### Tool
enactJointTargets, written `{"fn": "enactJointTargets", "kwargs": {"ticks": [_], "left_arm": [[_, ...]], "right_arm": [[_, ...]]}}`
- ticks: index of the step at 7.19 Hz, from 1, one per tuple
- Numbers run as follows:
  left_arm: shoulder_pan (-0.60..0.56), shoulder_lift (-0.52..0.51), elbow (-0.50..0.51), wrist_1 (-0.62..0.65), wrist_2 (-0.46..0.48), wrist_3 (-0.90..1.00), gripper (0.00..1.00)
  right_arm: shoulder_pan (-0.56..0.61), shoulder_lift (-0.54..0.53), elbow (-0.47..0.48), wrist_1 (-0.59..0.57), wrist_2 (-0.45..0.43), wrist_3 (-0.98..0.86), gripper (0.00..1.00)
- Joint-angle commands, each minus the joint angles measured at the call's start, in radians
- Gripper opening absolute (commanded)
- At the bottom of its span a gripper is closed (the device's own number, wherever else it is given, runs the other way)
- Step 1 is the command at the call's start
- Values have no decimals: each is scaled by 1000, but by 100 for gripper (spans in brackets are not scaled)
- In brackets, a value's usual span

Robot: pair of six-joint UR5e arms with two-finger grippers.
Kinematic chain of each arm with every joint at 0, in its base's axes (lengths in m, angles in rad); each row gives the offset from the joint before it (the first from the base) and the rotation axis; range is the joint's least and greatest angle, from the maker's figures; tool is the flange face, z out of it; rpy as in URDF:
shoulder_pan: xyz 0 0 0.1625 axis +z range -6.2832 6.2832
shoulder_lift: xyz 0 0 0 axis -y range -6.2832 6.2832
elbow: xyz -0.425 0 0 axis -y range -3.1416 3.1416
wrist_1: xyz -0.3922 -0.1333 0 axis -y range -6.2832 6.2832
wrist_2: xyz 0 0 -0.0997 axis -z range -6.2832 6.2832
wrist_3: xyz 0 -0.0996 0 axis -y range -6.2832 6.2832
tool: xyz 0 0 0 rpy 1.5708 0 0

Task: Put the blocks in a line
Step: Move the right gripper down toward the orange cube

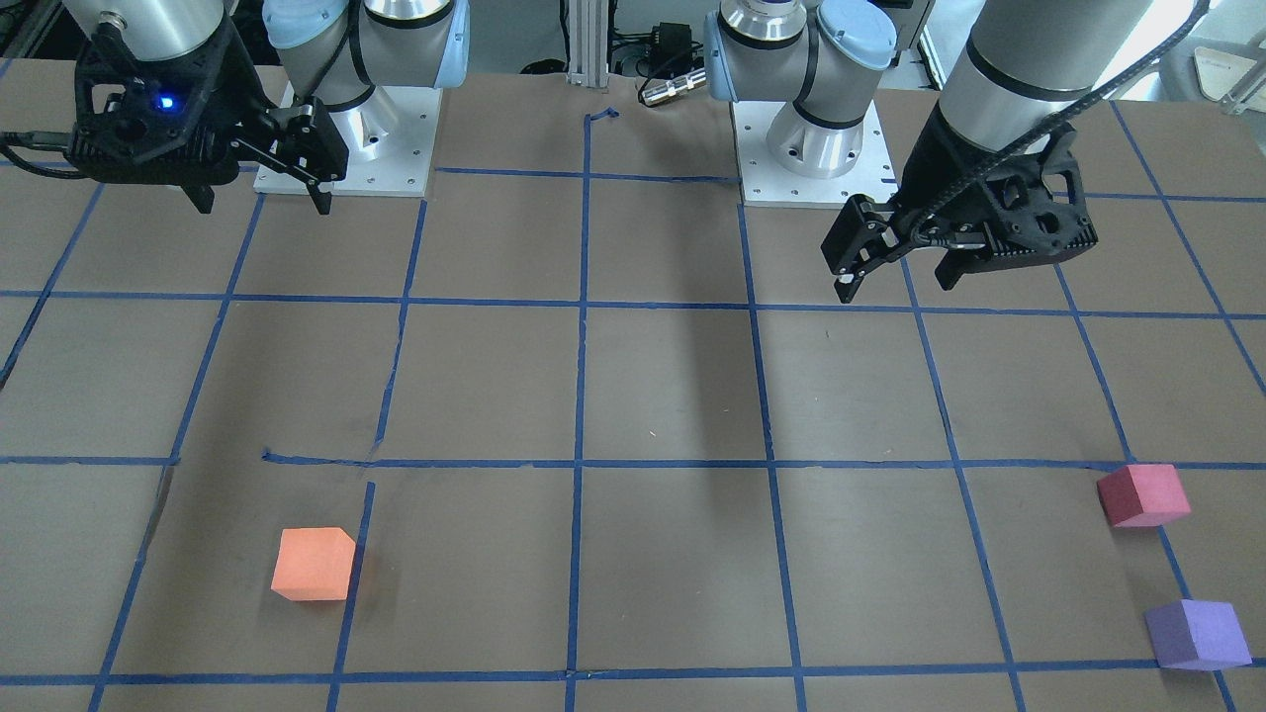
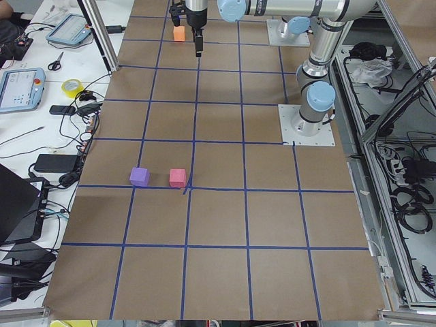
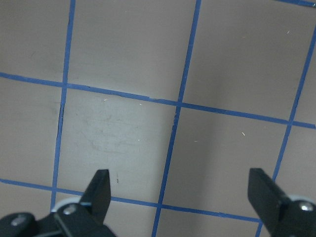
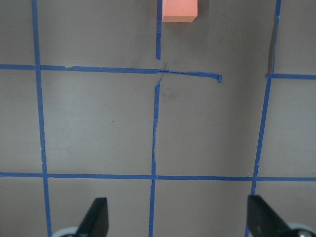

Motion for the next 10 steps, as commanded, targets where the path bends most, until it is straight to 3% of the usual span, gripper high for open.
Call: {"fn": "enactJointTargets", "kwargs": {"ticks": [1,6,9,10], "left_arm": [[-1,7,1,-9,-48,3,100],[8,16,-1,-14,-42,70,100],[8,17,-1,-14,-41,70,100],[8,19,-1,-15,-41,70,100]], "right_arm": [[0,-1,0,2,3,0,100],[-49,2,-8,-18,12,1,100],[-46,37,14,-91,8,-15,100],[-46,98,46,-195,12,-15,100]]}}
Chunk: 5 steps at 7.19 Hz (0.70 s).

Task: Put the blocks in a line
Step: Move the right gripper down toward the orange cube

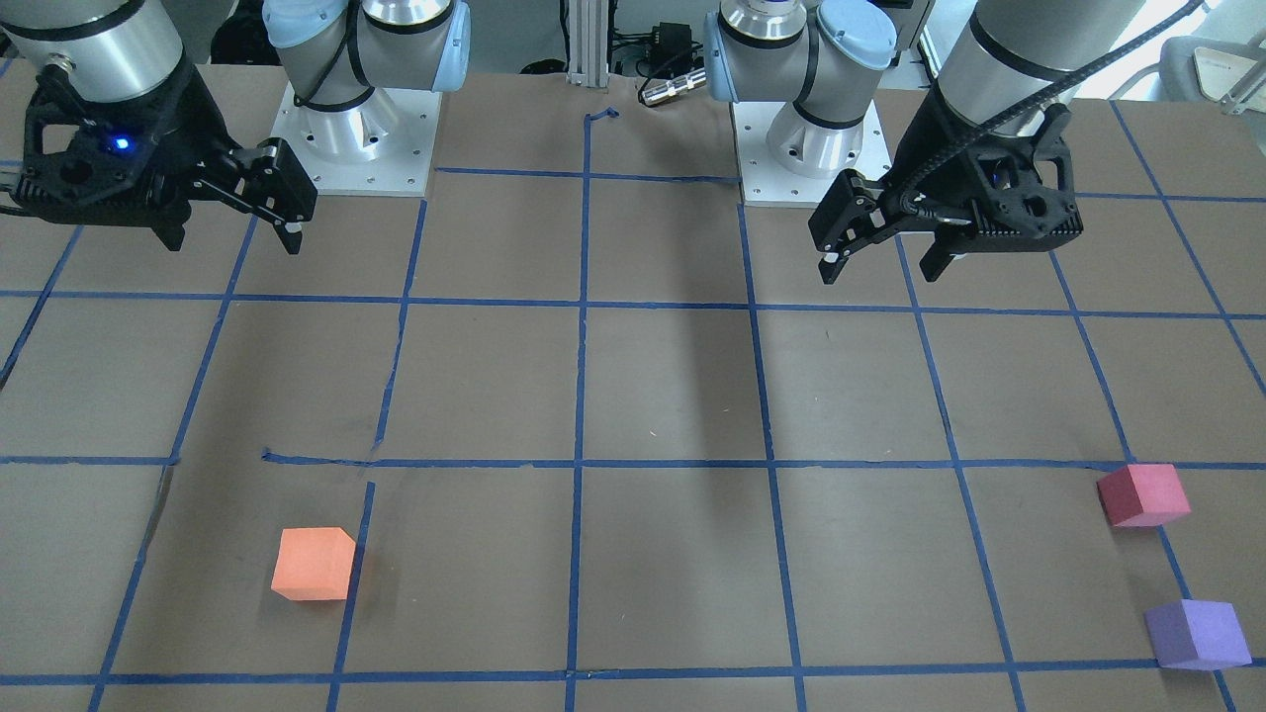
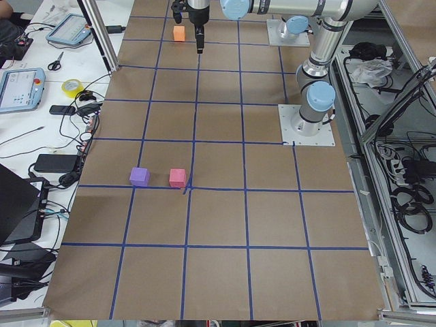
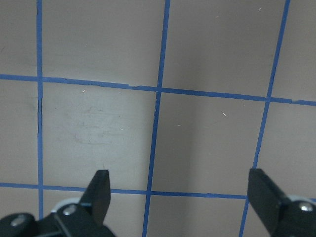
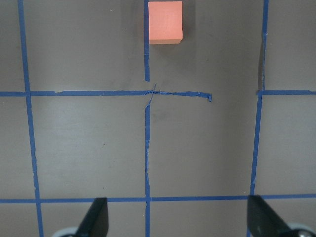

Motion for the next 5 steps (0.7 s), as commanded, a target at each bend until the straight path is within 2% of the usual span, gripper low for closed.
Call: {"fn": "enactJointTargets", "kwargs": {"ticks": [1,2,3,5], "left_arm": [[1,0,0,-1,2,0,100],[0,1,-2,-3,41,0,100],[-2,0,-11,2,128,-3,100],[-2,-3,-19,5,114,-4,100]], "right_arm": [[1,129,37,-222,3,-2,100],[1,245,29,-368,0,-2,100],[1,338,28,-470,-4,-2,100],[1,445,31,-584,8,8,100]]}}
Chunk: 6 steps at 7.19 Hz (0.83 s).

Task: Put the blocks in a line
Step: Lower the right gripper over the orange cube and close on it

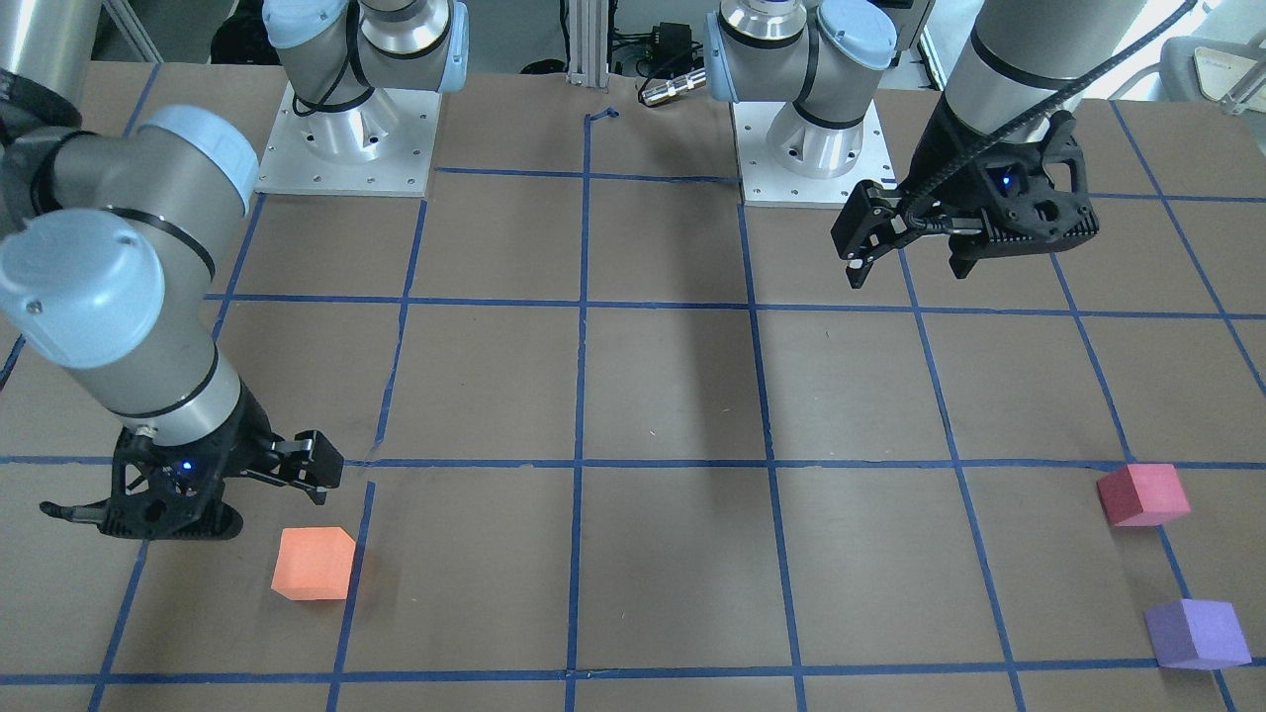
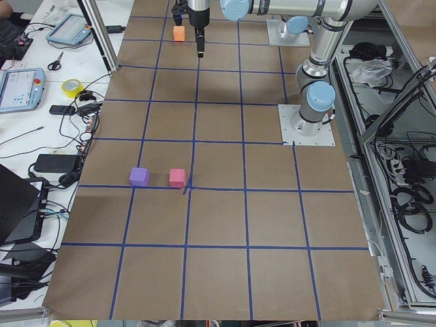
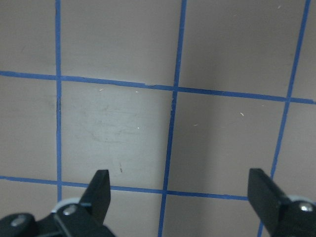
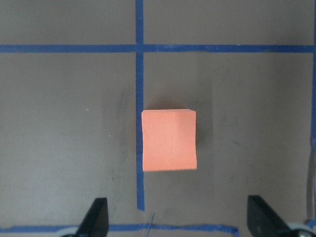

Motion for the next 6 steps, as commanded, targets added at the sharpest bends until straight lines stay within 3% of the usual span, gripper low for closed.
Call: {"fn": "enactJointTargets", "kwargs": {"ticks": [1,3,5,6], "left_arm": [[0,-5,-5,7,-3,3,100],[3,-8,-5,7,-4,3,100],[1,-8,-7,7,0,3,100],[1,-8,-7,7,0,3,100]], "right_arm": [[0,106,9,-105,3,-1,100],[-2,170,11,-188,3,-5,100],[-2,195,12,-191,-2,-7,100],[-2,201,12,-174,-2,5,93]]}}
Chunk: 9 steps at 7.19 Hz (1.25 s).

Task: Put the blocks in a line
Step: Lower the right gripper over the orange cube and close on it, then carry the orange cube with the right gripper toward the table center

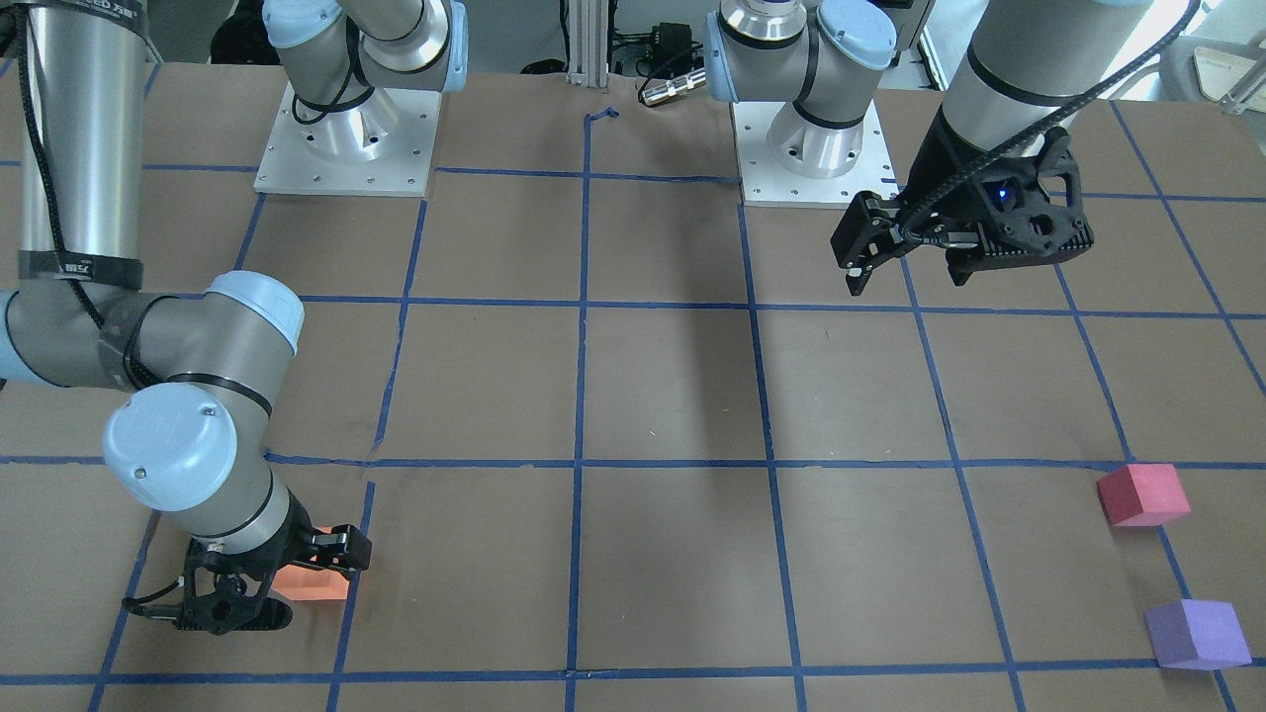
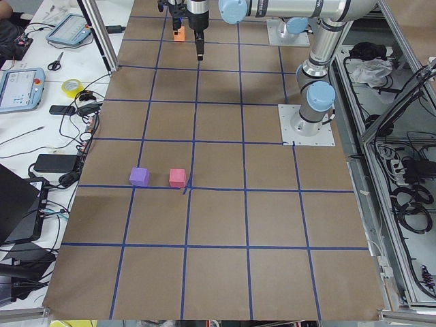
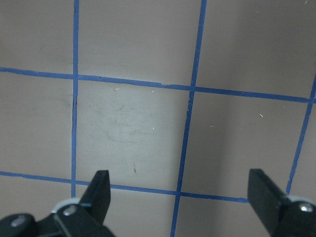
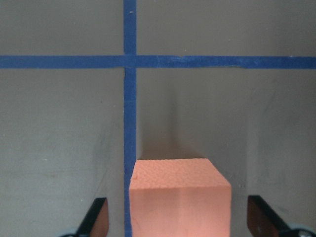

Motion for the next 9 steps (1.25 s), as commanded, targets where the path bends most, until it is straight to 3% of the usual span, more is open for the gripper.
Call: {"fn": "enactJointTargets", "kwargs": {"ticks": [1,2,3,5,9], "left_arm": [[0,0,0,0,-1,0,100],[1,-3,0,0,-19,-3,100],[3,-6,0,0,-114,-15,100],[1,-11,0,0,-122,-8,100],[1,-5,0,3,-116,-5,100]], "right_arm": [[0,20,3,17,-2,11,75],[0,28,8,16,-2,12,42],[3,22,3,13,1,12,14],[53,-32,-13,16,7,61,13],[363,-3,-95,85,13,421,12]]}}
